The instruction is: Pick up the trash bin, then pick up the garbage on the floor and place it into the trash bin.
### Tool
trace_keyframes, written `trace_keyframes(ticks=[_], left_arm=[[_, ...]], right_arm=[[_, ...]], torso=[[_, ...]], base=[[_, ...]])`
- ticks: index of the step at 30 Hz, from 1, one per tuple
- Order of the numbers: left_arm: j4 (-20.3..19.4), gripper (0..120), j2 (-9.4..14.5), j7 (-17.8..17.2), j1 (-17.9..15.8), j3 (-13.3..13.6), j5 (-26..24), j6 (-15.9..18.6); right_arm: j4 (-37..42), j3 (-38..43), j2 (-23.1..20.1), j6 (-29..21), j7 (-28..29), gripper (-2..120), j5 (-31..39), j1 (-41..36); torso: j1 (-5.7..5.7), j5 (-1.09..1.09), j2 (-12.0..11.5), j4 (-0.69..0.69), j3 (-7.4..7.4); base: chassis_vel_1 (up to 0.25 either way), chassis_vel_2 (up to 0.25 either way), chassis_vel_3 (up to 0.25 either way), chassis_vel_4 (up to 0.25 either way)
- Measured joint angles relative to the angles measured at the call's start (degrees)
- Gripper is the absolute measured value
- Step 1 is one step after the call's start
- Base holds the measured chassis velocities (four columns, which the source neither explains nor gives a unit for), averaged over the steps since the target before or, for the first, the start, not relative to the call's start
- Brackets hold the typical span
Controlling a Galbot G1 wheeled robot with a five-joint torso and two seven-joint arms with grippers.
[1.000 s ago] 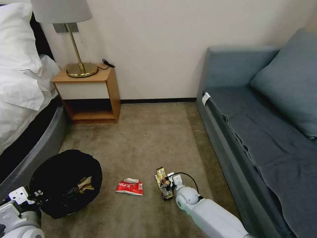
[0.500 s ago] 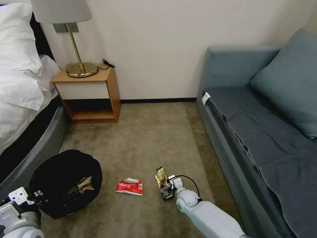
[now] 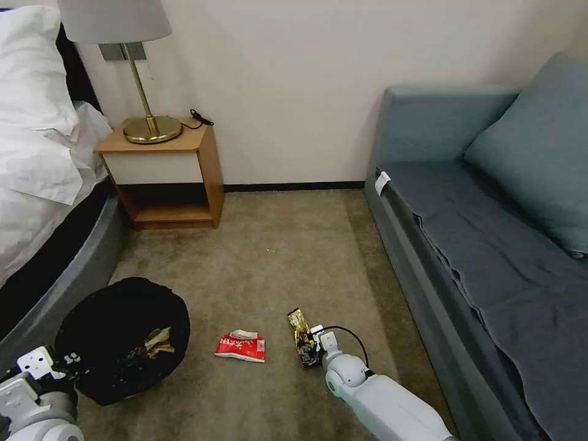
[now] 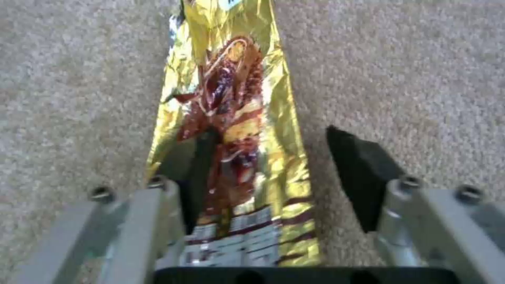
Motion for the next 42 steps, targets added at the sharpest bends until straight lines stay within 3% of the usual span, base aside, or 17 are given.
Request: trace_keyframes(ticks=[11,13,15,25,30,32,34,37,42], left_arm=[[0.6,2,0.0,0.1,-0.7,0.9,0.6,0.0],[0.6,2,0.0,0.1,-0.7,1.0,0.7,0.0],[0.7,2,-0.1,0.1,-0.9,1.2,0.8,-0.1],[0.9,2,-0.1,0.1,-1.2,1.5,0.9,0.0],[0.7,2,-0.1,0.1,-1.2,1.6,0.9,0.1],[0.5,2,-0.1,0.1,-1.2,1.8,0.9,0.2],[0.5,2,-0.1,0.1,-1.2,1.9,0.9,0.2],[0.0,2,-0.1,0.1,-1.1,2.7,0.9,0.4],[-0.5,2,-0.3,0.0,-1.0,3.7,1.2,0.5]], right_arm=[[1.2,0.4,-0.9,0.9,0.0,13,-0.2,-0.3],[1.4,0.4,-1.0,0.9,0.0,11,-0.2,-0.3],[1.8,0.4,-1.2,1.0,0.0,0,-0.2,-0.4],[8.2,0.2,-3.2,1.3,0.1,0,2.0,-1.2],[16.4,0.4,-5.8,0.5,1.0,0,4.1,-1.4],[23.3,0.6,-8.2,-0.8,2.2,0,6.7,-0.9],[23.8,0.6,-8.4,-0.8,2.3,0,6.9,-0.8],[36.0,0.3,-10.8,-2.6,4.9,0,12.8,2.0],[46.2,-3.8,-8.8,-3.5,8.9,0,21.6,8.1]], torso=[[0.0,-0.01,0.0,-0.01,0.0],[0.0,-0.01,0.0,-0.01,0.0],[0.0,-0.01,0.0,-0.01,0.0],[0.0,0.0,0.0,-0.01,0.0],[0.0,0.0,0.0,0.0,0.01],[0.0,0.0,0.0,-0.01,0.01],[0.0,0.0,0.0,-0.01,0.0],[0.0,-0.02,0.0,-0.02,0.0],[0.0,-0.02,0.0,0.0,0.01]], base=[[0.0,0.0,0.0,0.0],[0.0,0.0,0.0,0.0],[0.0,0.0,0.0,0.0],[0.0,0.0,0.0,0.0],[0.0,0.0,0.0,0.0],[0.0,0.0,0.0,0.0],[0.0,0.0,0.0,0.0],[0.0,0.0,0.0,0.0],[0.0,0.0,0.0,0.0]])
